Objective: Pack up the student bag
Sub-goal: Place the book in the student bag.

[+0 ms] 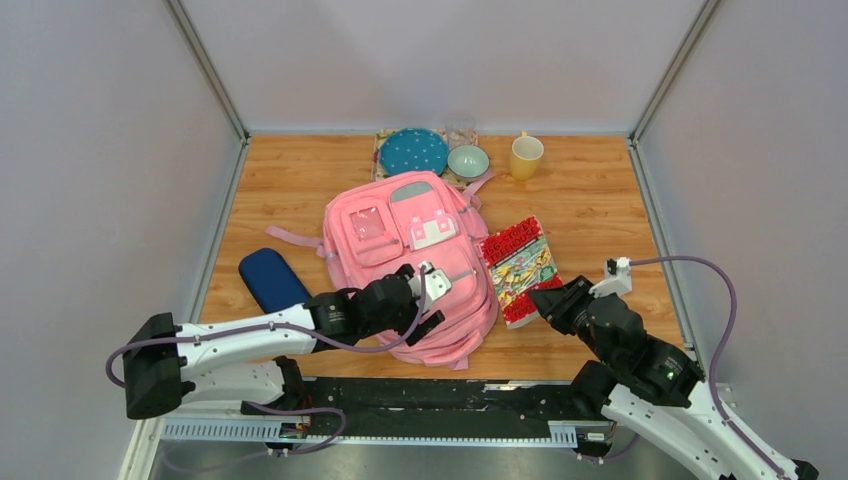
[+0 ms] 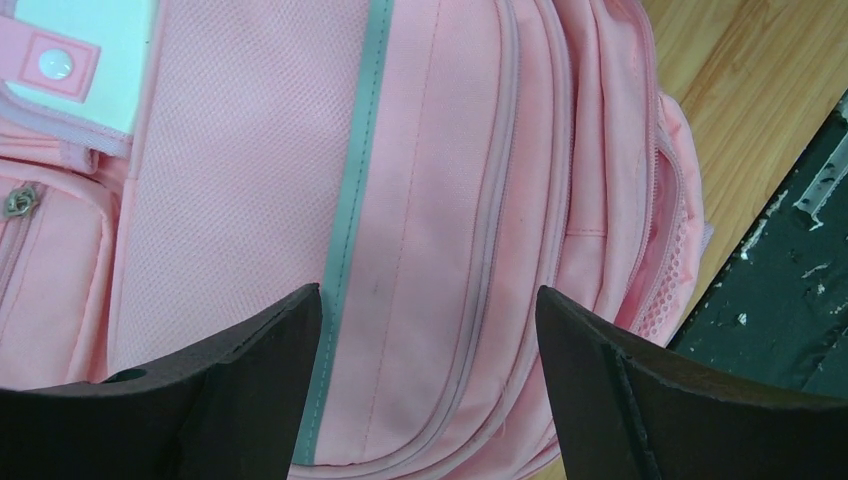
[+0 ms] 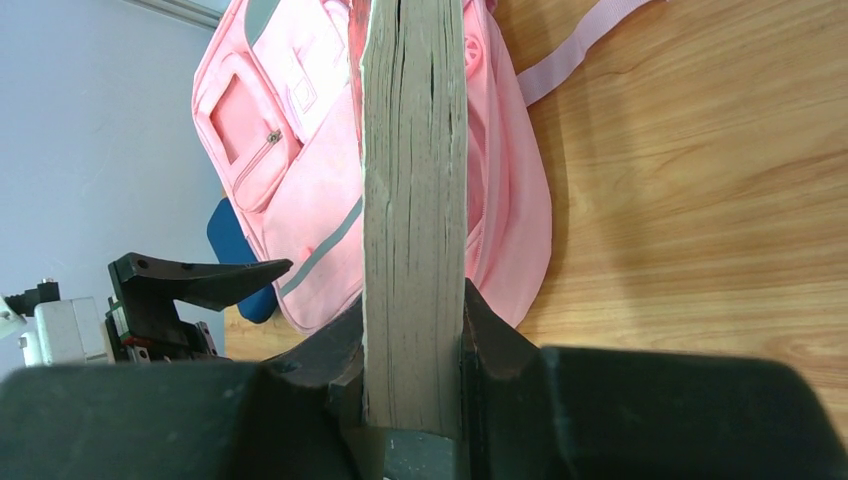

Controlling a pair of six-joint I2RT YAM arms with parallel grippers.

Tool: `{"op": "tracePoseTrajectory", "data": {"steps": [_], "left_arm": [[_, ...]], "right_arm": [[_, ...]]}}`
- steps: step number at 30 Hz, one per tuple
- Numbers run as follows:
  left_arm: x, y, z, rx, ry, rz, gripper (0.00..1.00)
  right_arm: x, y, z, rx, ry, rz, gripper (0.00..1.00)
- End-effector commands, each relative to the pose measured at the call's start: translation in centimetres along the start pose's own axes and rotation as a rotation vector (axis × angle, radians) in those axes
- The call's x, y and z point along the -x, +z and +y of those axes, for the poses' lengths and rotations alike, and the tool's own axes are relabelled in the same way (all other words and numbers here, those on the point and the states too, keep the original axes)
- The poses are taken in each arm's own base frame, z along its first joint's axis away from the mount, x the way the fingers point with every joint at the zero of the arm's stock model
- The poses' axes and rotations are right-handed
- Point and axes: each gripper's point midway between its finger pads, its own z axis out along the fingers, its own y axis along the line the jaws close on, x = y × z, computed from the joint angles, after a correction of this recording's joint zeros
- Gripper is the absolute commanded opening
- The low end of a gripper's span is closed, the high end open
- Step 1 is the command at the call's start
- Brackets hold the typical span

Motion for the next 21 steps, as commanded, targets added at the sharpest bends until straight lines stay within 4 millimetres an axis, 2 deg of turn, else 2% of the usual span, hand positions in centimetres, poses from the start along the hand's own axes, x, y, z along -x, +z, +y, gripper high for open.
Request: {"op": "tracePoseTrajectory", "data": {"steps": [1, 8, 12, 13, 15, 16, 18, 19, 21], "left_arm": [[3.0, 0.5, -0.5, -0.025, 0.042, -0.082, 0.86], [2.3, 2.5, 0.8, 0.069, 0.114, -0.024, 0.86], [1.4, 3.3, 1.2, 0.102, 0.128, 0.000, 0.80], [1.2, 3.4, 1.3, 0.106, 0.134, 0.008, 0.72], [1.0, 3.7, 1.6, 0.125, 0.139, 0.015, 0.66], [0.9, 3.8, 1.8, 0.134, 0.140, 0.018, 0.58], [0.8, 3.9, 2.0, 0.155, 0.145, 0.016, 0.51], [0.8, 4.0, 2.2, 0.163, 0.145, 0.017, 0.42], [0.5, 4.0, 2.5, 0.182, 0.145, 0.023, 0.33]], "right_arm": [[2.7, -1.0, 2.9, 0.091, 0.090, -0.086, 0.00], [2.4, -1.1, 2.5, 0.091, 0.100, -0.078, 0.00], [2.5, -1.5, 2.1, 0.082, 0.101, -0.080, 0.00], [2.6, -1.7, 2.0, 0.079, 0.102, -0.082, 0.00], [2.7, -1.8, 1.7, 0.072, 0.109, -0.089, 0.00], [2.8, -2.0, 1.6, 0.074, 0.114, -0.093, 0.00], [2.7, -2.0, 1.2, 0.066, 0.118, -0.092, 0.00], [2.6, -2.1, 1.1, 0.066, 0.121, -0.092, 0.00], [2.3, -2.0, 0.8, 0.057, 0.122, -0.083, 0.00]]}}
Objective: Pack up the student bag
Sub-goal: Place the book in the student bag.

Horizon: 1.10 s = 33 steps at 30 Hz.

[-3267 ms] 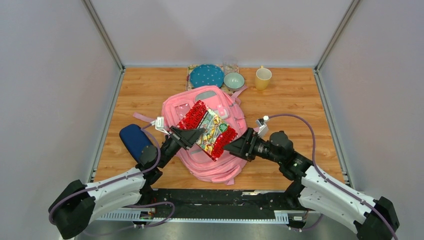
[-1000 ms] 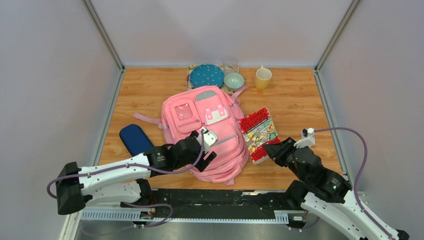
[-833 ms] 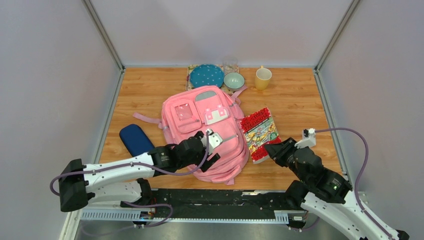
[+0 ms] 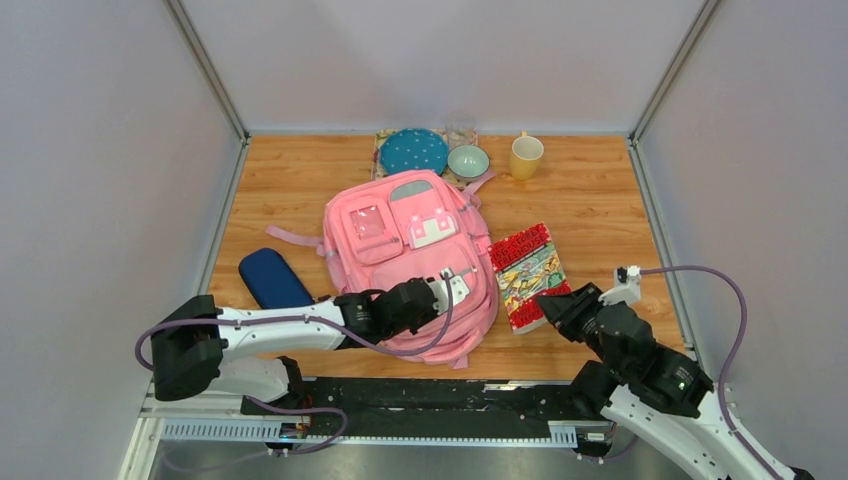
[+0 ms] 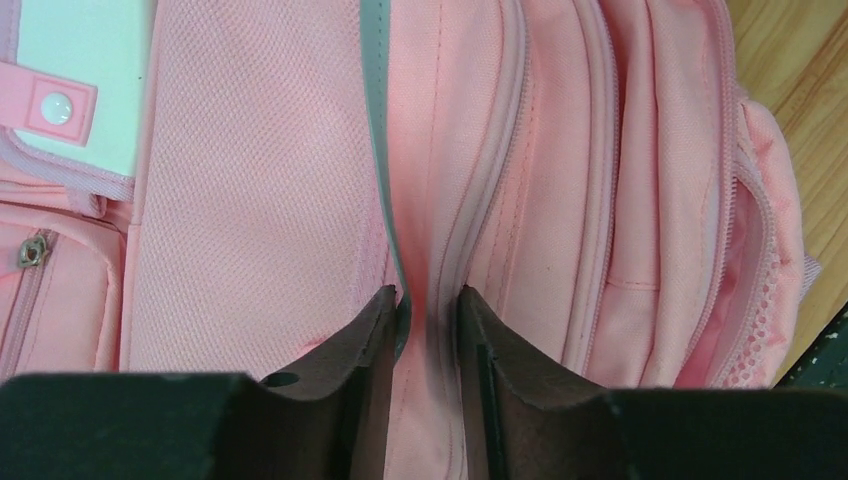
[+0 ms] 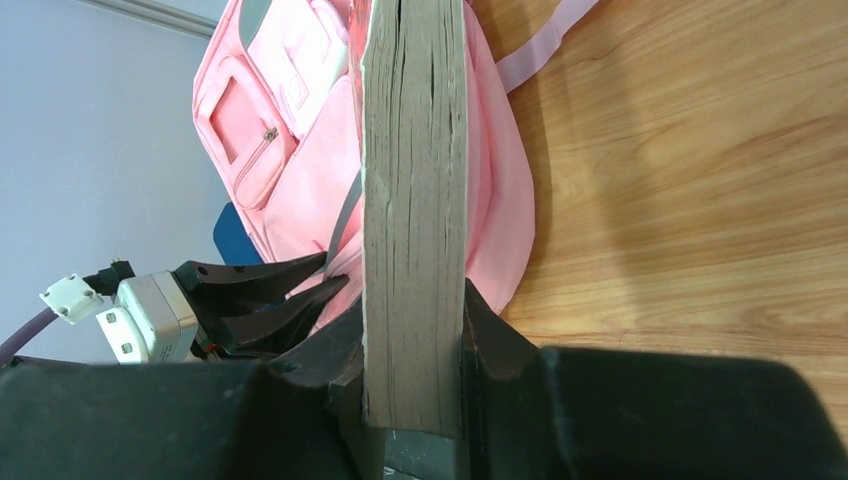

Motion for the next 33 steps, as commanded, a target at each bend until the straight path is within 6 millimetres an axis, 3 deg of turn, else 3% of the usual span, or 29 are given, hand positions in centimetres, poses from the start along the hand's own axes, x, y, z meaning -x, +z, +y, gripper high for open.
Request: {"op": "tracePoseTrajectory", "data": {"steps": [1, 3, 4, 9, 19, 27, 33], "left_arm": [[1.2, 0.3, 1.9, 0.098, 0.005, -0.034, 0.25], [1.2, 0.2, 1.7, 0.085, 0.007, -0.039, 0.17], [1.6, 0.1, 1.8, 0.082, 0.006, -0.043, 0.00], [3.4, -0.6, 2.0, 0.079, -0.028, -0.058, 0.00], [9.7, -4.3, 3.6, 0.083, -0.144, -0.237, 0.00], [11.5, -6.4, 5.5, 0.083, -0.303, -0.318, 0.00], [13.9, -8.0, 7.5, 0.051, -0.422, -0.411, 0.00]], "right_arm": [[2.1, -0.9, 2.0, 0.068, 0.089, -0.074, 0.00], [1.9, -0.9, 1.8, 0.061, 0.087, -0.063, 0.00], [1.9, -0.9, 1.9, 0.061, 0.090, -0.062, 0.00], [2.1, -1.4, 1.6, 0.054, 0.086, -0.061, 0.00], [2.7, -3.4, 1.1, 0.078, 0.089, -0.062, 0.00], [1.9, -4.8, 0.5, 0.110, 0.122, -0.017, 0.00], [0.8, -5.1, -0.7, 0.059, 0.143, 0.036, 0.00]]}}
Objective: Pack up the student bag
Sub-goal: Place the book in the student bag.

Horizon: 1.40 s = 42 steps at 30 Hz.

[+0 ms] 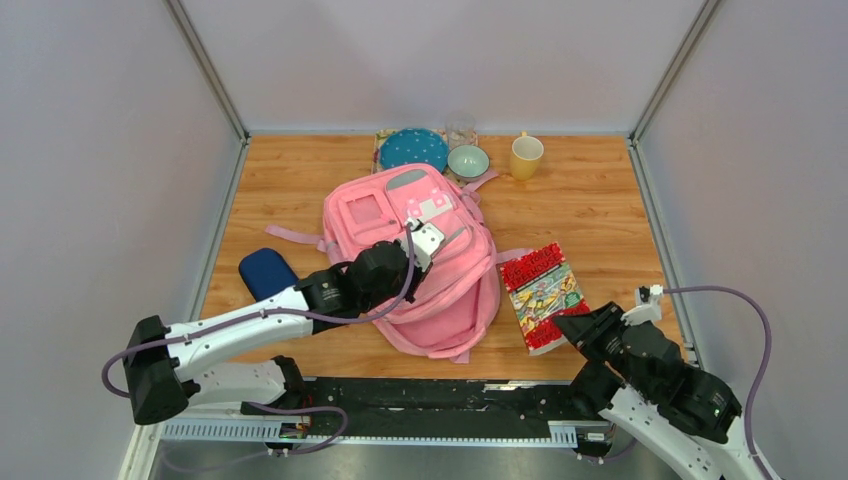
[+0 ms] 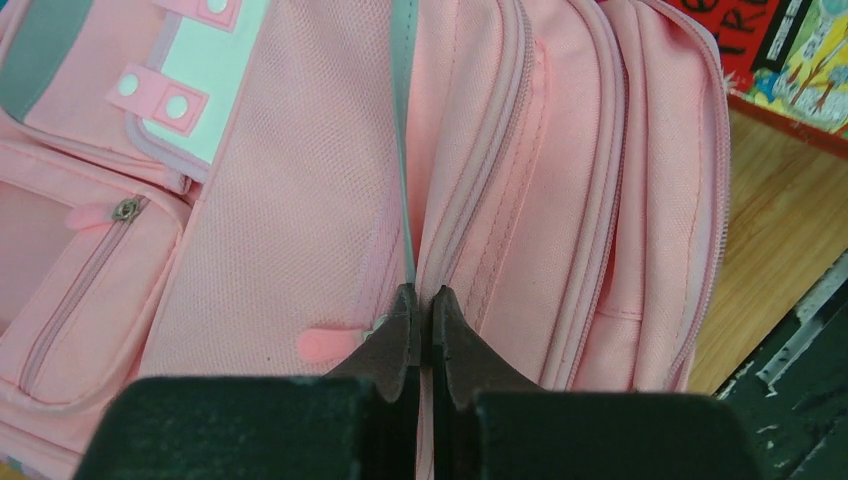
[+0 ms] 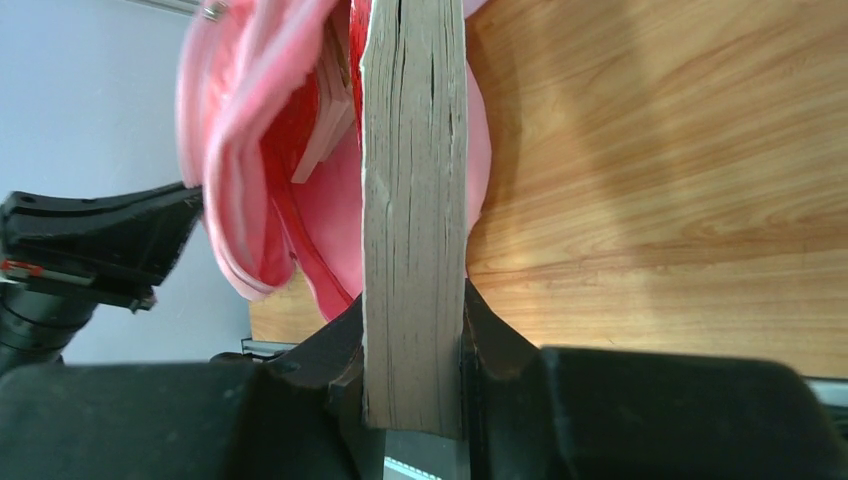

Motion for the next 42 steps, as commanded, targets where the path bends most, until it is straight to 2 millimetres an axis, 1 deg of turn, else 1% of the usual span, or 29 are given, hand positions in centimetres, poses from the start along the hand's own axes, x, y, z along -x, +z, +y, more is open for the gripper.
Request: {"op": "tracePoseTrajectory", "data": {"steps": [1, 6, 7, 8, 9, 10, 11, 12, 13, 15, 16, 18, 19, 21, 22, 23, 24, 25, 27, 28, 30, 31, 32, 35, 37, 38, 40, 41, 42], "left_arm": [[8.5, -2.3, 0.8, -0.032, -0.179, -0.243, 0.00], [9.8, -2.7, 1.1, -0.025, -0.211, -0.294, 0.00], [10.1, -2.7, 1.0, -0.028, -0.218, -0.300, 0.00], [10.2, -2.7, 1.1, -0.029, -0.223, -0.305, 0.00], [10.4, -2.8, 1.0, -0.034, -0.228, -0.310, 0.00], [10.6, -2.8, 0.9, -0.042, -0.238, -0.317, 0.00], [10.7, -2.9, 0.8, -0.045, -0.241, -0.324, 0.00], [10.8, -2.9, 0.8, -0.046, -0.247, -0.329, 0.00], [11.0, -2.9, 0.8, -0.048, -0.248, -0.335, 0.00], [11.1, -2.8, 0.7, -0.052, -0.252, -0.339, 0.00], [11.2, -2.9, 0.7, -0.057, -0.253, -0.340, 0.00], [11.3, -2.9, 0.7, -0.058, -0.254, -0.343, 0.00], [11.3, -2.9, 0.6, -0.059, -0.253, -0.343, 0.00], [11.4, -2.9, 0.7, -0.056, -0.254, -0.345, 0.00], [11.5, -2.9, 0.7, -0.057, -0.256, -0.349, 0.00], [11.6, -2.9, 0.8, -0.057, -0.256, -0.350, 0.00], [11.6, -3.0, 0.8, -0.059, -0.258, -0.353, 0.00], [11.7, -3.0, 0.7, -0.064, -0.259, -0.354, 0.00], [12.1, -3.2, 0.7, -0.074, -0.264, -0.367, 0.00], [12.2, -3.2, 0.5, -0.082, -0.268, -0.368, 0.00], [12.4, -3.4, 0.5, -0.094, -0.274, -0.376, 0.00], [12.4, -3.5, 0.4, -0.101, -0.280, -0.376, 0.00], [12.5, -3.6, 0.4, -0.103, -0.281, -0.379, 0.00], [12.5, -4.0, 0.7, -0.103, -0.291, -0.391, 0.00], [12.6, -4.1, 1.0, -0.101, -0.295, -0.394, 0.00], [12.5, -4.1, 1.2, -0.098, -0.296, -0.393, 0.00], [12.5, -4.2, 1.6, -0.099, -0.313, -0.395, 0.00], [12.5, -4.3, 1.8, -0.096, -0.318, -0.400, 0.00], [12.3, -4.3, 1.8, -0.093, -0.319, -0.400, 0.00]], "right_arm": [[0.5, -1.0, 1.9, 0.071, 0.087, 0.004, 0.00], [-2.5, 0.1, 3.7, 0.159, 0.140, 0.139, 0.00], [-2.4, -0.1, 5.2, 0.235, 0.164, 0.143, 0.00], [-3.4, 0.4, 5.5, 0.253, 0.166, 0.181, 0.00], [-3.7, 0.7, 5.9, 0.273, 0.184, 0.193, 0.00], [-3.5, 0.8, 7.2, 0.324, 0.207, 0.191, 0.00], [-4.3, 1.4, 7.1, 0.322, 0.221, 0.216, 0.00], [-4.4, 1.6, 7.7, 0.342, 0.250, 0.225, 0.00], [-4.2, 1.7, 9.2, 0.394, 0.267, 0.230, 0.00], [-4.8, 2.4, 9.8, 0.418, 0.283, 0.250, 0.00], [-4.3, 2.3, 11.2, 0.475, 0.299, 0.239, 0.00], [-4.9, 3.3, 11.7, 0.461, 0.290, 0.258, 0.00], [-4.5, 3.4, 12.8, 0.494, 0.287, 0.249, 0.00], [-5.6, 4.3, 13.5, 0.484, 0.260, 0.299, 0.00], [-5.2, 4.2, 14.7, 0.519, 0.261, 0.292, 0.00], [-5.2, 4.5, 15.1, 0.524, 0.241, 0.289, 0.00], [-5.7, 5.7, 15.0, 0.489, 0.227, 0.294, 0.00], [-5.3, 5.8, 15.9, 0.510, 0.222, 0.281, 0.00], [-5.9, 7.9, 16.0, 0.477, 0.203, 0.275, 0.00], [-5.7, 8.3, 16.9, 0.504, 0.203, 0.260, 0.00], [-5.6, 9.5, 17.4, 0.511, 0.187, 0.238, 0.00], [-5.6, 11.4, 17.3, 0.473, 0.191, 0.204, 0.00], [-5.0, 12.1, 18.0, 0.476, 0.200, 0.169, 0.00], [-5.6, 15.7, 18.6, 0.434, 0.170, 0.146, 0.00], [-5.3, 16.7, 20.8, 0.478, 0.198, 0.134, 0.00], [-6.3, 19.1, 19.5, 0.409, 0.202, 0.137, 0.00], [-6.1, 20.8, 19.8, 0.396, 0.255, 0.107, 0.00], [-6.6, 22.8, 18.2, 0.329, 0.265, 0.080, 0.02], [-6.6, 23.7, 18.2, 0.312, 0.283, 0.075, 0.07]]}}
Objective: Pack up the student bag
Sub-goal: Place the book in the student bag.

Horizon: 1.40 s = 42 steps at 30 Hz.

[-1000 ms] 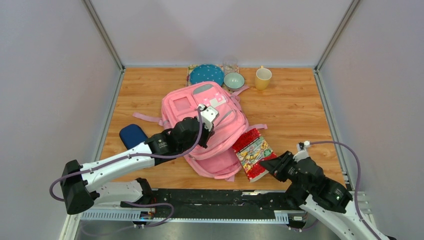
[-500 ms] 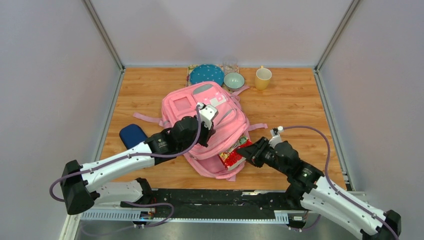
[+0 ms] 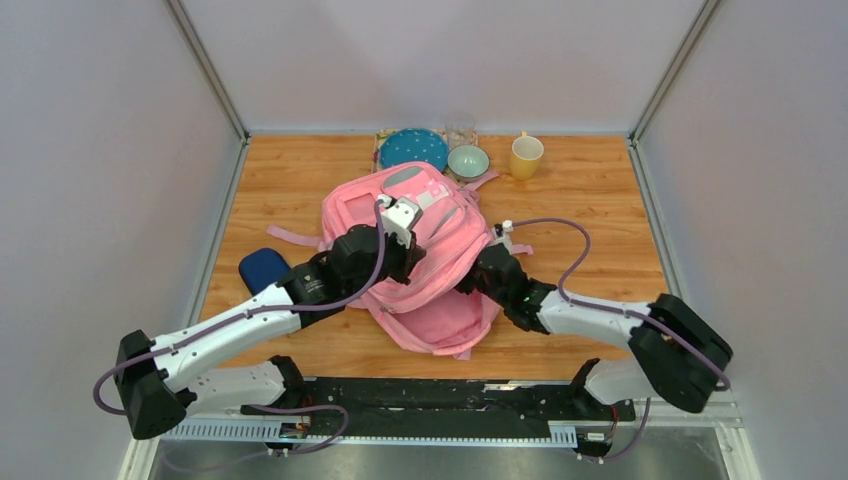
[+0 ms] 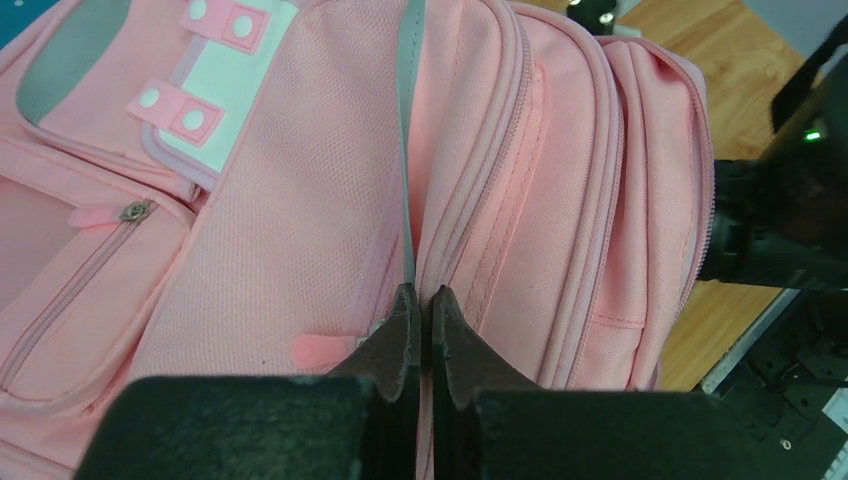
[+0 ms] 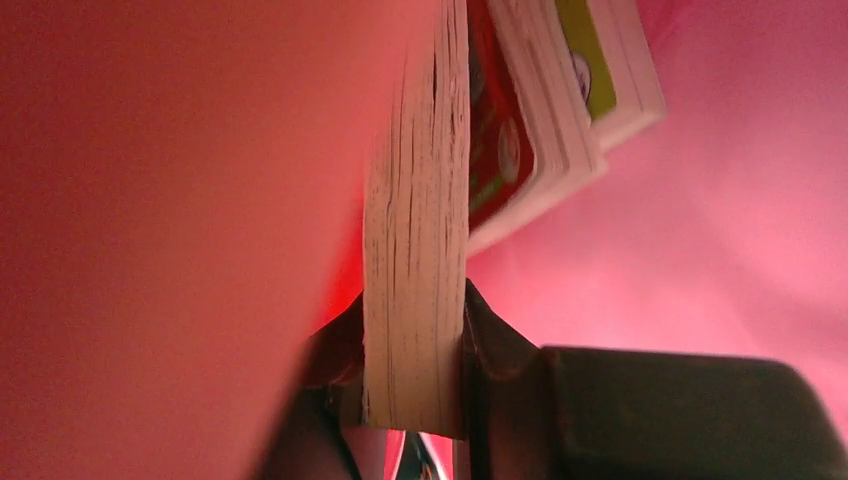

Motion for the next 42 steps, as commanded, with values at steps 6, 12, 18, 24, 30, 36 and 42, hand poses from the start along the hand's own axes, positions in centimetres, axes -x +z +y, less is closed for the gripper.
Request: {"op": "tracePoseTrajectory", "data": {"steps": [6, 12, 18, 24, 30, 36, 42], "left_arm": [[8.1, -2.6, -0.6, -0.071, -0.102, -0.262, 0.00], [7.8, -3.0, -0.7, -0.093, -0.100, -0.251, 0.00], [7.5, -3.0, -0.3, -0.082, -0.097, -0.241, 0.00], [7.5, -3.1, -0.7, -0.100, -0.110, -0.250, 0.00], [7.6, -3.0, -0.8, -0.108, -0.119, -0.252, 0.00], [7.6, -3.0, -1.2, -0.131, -0.120, -0.249, 0.00], [7.8, -3.3, -1.4, -0.139, -0.123, -0.252, 0.00]], "right_arm": [[0.4, 6.0, 1.4, 0.053, 0.067, -0.039, 0.45], [-1.8, 3.4, -4.1, -0.017, 0.106, 0.037, 0.83], [-2.2, 0.3, -5.6, -0.057, 0.066, 0.028, 0.84], [-1.4, -2.5, -2.7, 0.034, 0.029, -0.050, 0.72], [-1.7, -2.2, -1.6, -0.021, -0.037, -0.031, 0.00], [-1.7, -0.8, -0.9, -0.027, -0.038, -0.044, 0.00], [-0.2, 1.9, -0.6, -0.067, -0.038, -0.113, 0.00]]}}
